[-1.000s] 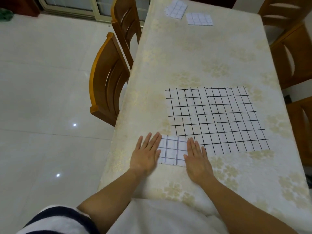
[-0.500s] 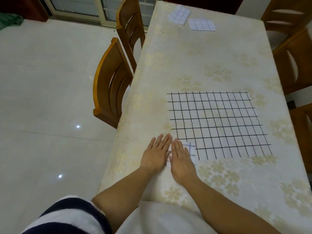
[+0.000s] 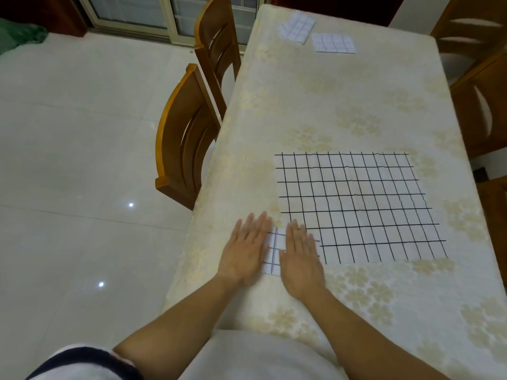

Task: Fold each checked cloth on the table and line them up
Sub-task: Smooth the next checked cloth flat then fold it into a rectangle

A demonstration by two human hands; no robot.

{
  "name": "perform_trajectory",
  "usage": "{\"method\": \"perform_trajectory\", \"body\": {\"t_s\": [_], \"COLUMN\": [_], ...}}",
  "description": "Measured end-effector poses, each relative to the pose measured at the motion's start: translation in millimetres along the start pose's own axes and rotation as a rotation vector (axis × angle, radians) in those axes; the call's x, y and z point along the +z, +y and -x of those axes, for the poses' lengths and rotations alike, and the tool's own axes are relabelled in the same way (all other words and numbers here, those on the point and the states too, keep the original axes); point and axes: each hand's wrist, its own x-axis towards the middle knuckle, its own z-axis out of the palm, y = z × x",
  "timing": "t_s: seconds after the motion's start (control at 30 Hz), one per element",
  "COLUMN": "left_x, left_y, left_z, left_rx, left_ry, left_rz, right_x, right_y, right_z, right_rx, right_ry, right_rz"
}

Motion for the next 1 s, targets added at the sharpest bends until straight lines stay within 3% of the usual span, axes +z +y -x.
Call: {"method": "perform_trajectory", "body": {"t_s": [0.13, 0.37, 0.7, 0.87, 0.93, 1.0], "left_x": [16, 10, 1, -19, -29, -36], "left_y": [13, -18, -40, -33, -25, -17], "left_z": [-10, 6, 13, 4, -9, -28], "left_rx": [0.085, 0.013, -0.018, -0.066, -0.081, -0.033], "left_ry": [-0.094, -0.073, -0.109, -0.101, -0.036, -0.072], "left_rz": [-0.025, -0.099, -0.115, 0.134, 0.120, 0.061], "right_x": [9, 7, 0, -5, -9, -17], "right_y": [-9, 56, 62, 63, 59, 54], "right_z": [-3, 13, 14, 11, -1, -18], "right_rx": [-0.029, 0.109, 0.157, 0.210, 0.194, 0.170], "right_ry": [-0.140, -0.172, -0.210, 0.003, 0.078, 0.066], "right_rz": [-0.001, 0.089, 0.075, -0.206, -0.249, -0.263]}}
